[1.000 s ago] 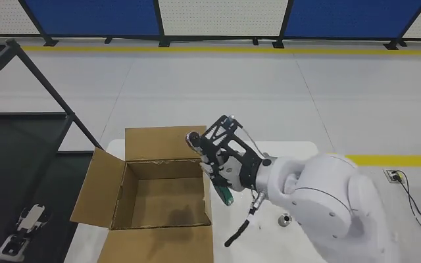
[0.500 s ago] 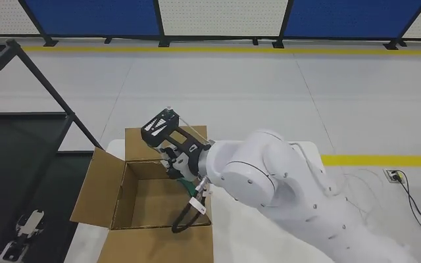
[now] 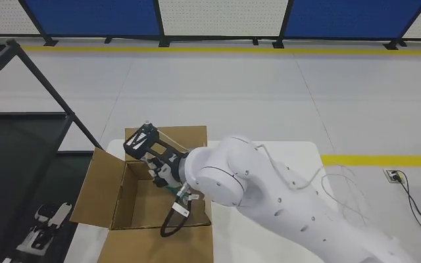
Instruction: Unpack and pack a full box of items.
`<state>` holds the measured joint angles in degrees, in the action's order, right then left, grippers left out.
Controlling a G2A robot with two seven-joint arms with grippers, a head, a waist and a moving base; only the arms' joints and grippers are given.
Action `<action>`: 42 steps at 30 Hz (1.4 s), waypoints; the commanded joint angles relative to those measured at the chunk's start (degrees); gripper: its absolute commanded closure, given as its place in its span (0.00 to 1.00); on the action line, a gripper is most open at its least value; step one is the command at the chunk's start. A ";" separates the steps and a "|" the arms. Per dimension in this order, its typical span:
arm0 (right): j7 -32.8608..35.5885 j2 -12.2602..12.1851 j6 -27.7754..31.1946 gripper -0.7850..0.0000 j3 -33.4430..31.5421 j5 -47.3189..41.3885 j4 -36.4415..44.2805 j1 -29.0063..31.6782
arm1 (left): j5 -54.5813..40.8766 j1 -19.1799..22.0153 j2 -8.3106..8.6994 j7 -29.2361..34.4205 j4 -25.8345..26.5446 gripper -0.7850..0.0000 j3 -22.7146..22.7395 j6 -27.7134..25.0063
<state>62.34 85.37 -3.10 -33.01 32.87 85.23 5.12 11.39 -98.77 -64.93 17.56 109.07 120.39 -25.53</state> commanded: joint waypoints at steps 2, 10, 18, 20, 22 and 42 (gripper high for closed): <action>-2.32 2.10 1.01 1.00 3.29 -0.82 -4.77 -1.98 | -0.32 -0.18 -0.04 -0.09 0.24 0.00 -0.02 -0.06; -6.85 9.04 1.24 1.00 12.11 -0.48 -19.64 -5.48 | -3.56 -2.29 -0.15 0.48 1.81 0.00 1.99 -1.98; -6.55 10.79 2.51 1.00 13.63 -1.19 -24.18 -5.86 | -3.56 -2.29 -0.15 0.48 1.81 0.00 1.99 -1.98; -6.55 10.79 2.51 1.00 13.63 -1.19 -24.18 -5.86 | -3.56 -2.29 -0.15 0.48 1.81 0.00 1.99 -1.98; -6.55 10.79 2.51 1.00 13.63 -1.19 -24.18 -5.86 | -3.56 -2.29 -0.15 0.48 1.81 0.00 1.99 -1.98; -15.56 21.32 19.42 1.00 20.97 6.29 -47.67 -2.81 | -3.56 -2.29 -0.15 0.48 1.81 0.00 1.99 -1.98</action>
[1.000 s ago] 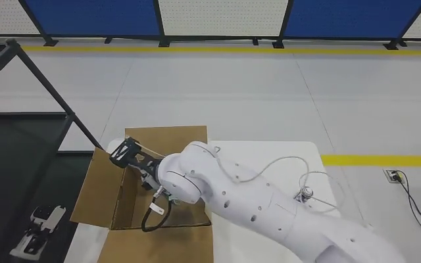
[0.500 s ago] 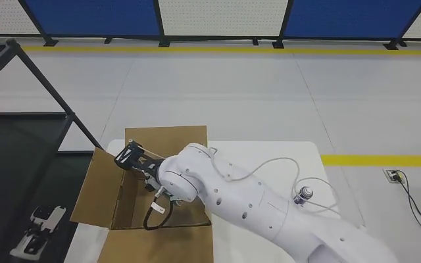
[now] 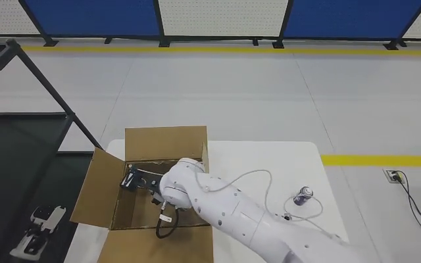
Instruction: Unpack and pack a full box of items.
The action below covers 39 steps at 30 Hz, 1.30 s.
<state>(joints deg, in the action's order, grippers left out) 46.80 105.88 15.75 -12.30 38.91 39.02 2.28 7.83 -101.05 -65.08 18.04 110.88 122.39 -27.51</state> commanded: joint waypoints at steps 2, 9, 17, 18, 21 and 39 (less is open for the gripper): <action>0.59 2.31 0.71 1.00 0.81 1.04 -4.05 0.00 | 0.00 0.00 0.00 0.00 0.00 0.00 0.00 0.00; 3.74 6.74 0.60 1.00 1.44 2.13 -12.10 -0.18 | 0.00 0.00 0.00 0.00 0.00 0.00 0.00 0.00; 5.30 9.92 0.96 0.97 1.00 2.40 -19.14 0.09 | 0.00 0.00 0.00 0.00 0.00 0.00 0.00 0.00; 5.23 9.98 1.09 0.95 0.93 2.45 -19.36 0.18 | 0.00 0.00 0.00 0.00 0.00 0.00 0.00 0.00; 5.55 10.08 1.16 0.97 0.78 2.74 -19.83 0.34 | 0.00 0.00 0.00 0.00 0.00 0.00 0.00 0.00; 8.33 10.42 1.25 0.70 0.28 4.92 -20.55 2.27 | 0.00 0.00 0.00 0.00 0.00 0.00 0.00 0.00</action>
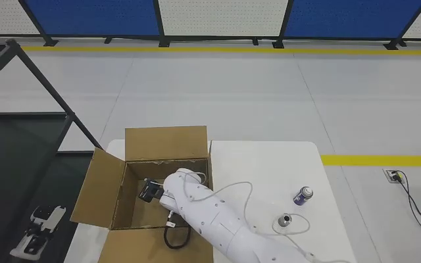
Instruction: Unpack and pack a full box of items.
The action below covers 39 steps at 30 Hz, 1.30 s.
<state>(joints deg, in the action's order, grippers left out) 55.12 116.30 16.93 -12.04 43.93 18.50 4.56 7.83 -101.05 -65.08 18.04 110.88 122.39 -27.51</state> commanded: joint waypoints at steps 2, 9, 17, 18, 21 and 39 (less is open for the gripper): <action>-0.01 0.00 0.18 0.67 -0.01 -0.19 -0.05 -0.01 | 0.00 0.00 0.00 0.00 0.00 0.00 0.00 0.00; -1.19 -0.07 0.47 0.65 -0.33 -0.79 0.24 -0.60 | 0.00 0.00 0.00 0.00 0.00 0.00 0.00 0.00; -5.24 -0.55 -1.08 0.64 -2.24 -1.61 3.80 -4.23 | 0.00 0.00 0.00 0.00 0.00 0.00 0.00 0.00; -5.63 -0.68 -1.30 0.64 -2.44 -1.59 4.36 -4.78 | 0.00 0.00 0.00 0.00 0.00 0.00 0.00 0.00; -8.49 -1.17 -2.25 0.63 -3.58 -1.91 6.74 -6.57 | 0.00 0.00 0.00 0.00 0.00 0.00 0.00 0.00; 0.47 -17.73 -14.46 0.54 -22.56 20.10 61.44 6.02 | 0.00 0.00 0.00 0.00 0.00 0.00 0.00 0.00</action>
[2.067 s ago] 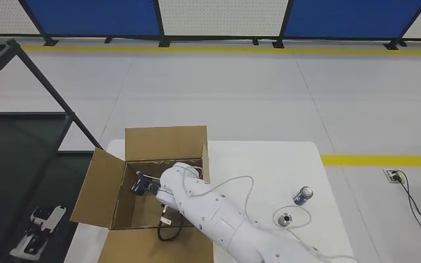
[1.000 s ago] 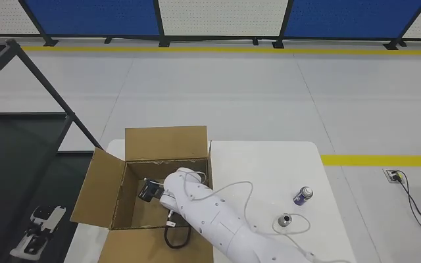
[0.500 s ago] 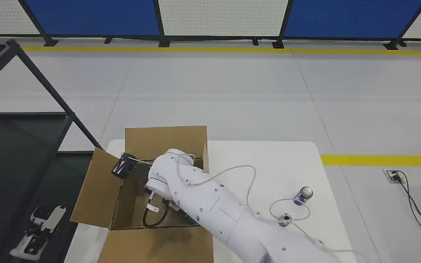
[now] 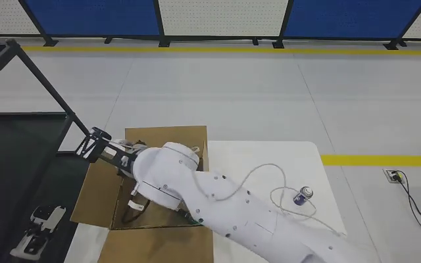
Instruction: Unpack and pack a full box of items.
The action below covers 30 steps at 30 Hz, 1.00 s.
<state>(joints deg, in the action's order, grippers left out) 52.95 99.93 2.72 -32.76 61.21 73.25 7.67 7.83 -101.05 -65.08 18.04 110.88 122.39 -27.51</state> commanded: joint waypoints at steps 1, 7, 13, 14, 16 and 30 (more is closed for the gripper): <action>4.88 -2.68 -0.18 0.54 -3.76 5.36 11.80 6.06 | 0.00 0.00 0.00 0.00 0.00 0.00 0.00 0.00; 11.56 -7.81 3.86 0.51 -13.56 17.11 34.32 22.74 | 0.00 0.00 0.00 0.00 0.00 0.00 0.00 0.00; 18.31 -9.85 3.41 0.01 -19.81 24.95 47.60 33.38 | 0.00 0.00 0.00 0.00 0.00 0.00 0.00 0.00; 19.71 -10.11 2.99 0.00 -20.69 26.44 49.64 35.24 | 0.00 0.00 0.00 0.00 0.00 0.00 0.00 0.00; 22.36 -10.60 2.19 0.00 -22.55 28.58 53.38 39.19 | 0.00 0.00 0.00 0.00 0.00 0.00 0.00 0.00; 33.78 -12.64 -5.01 0.00 -36.12 36.16 61.34 63.61 | 0.00 0.00 0.00 0.00 0.00 0.00 0.00 0.00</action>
<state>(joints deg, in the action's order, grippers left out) 86.74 87.27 -2.37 -69.18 97.39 134.59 72.26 7.83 -101.05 -65.08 18.04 110.88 122.39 -27.51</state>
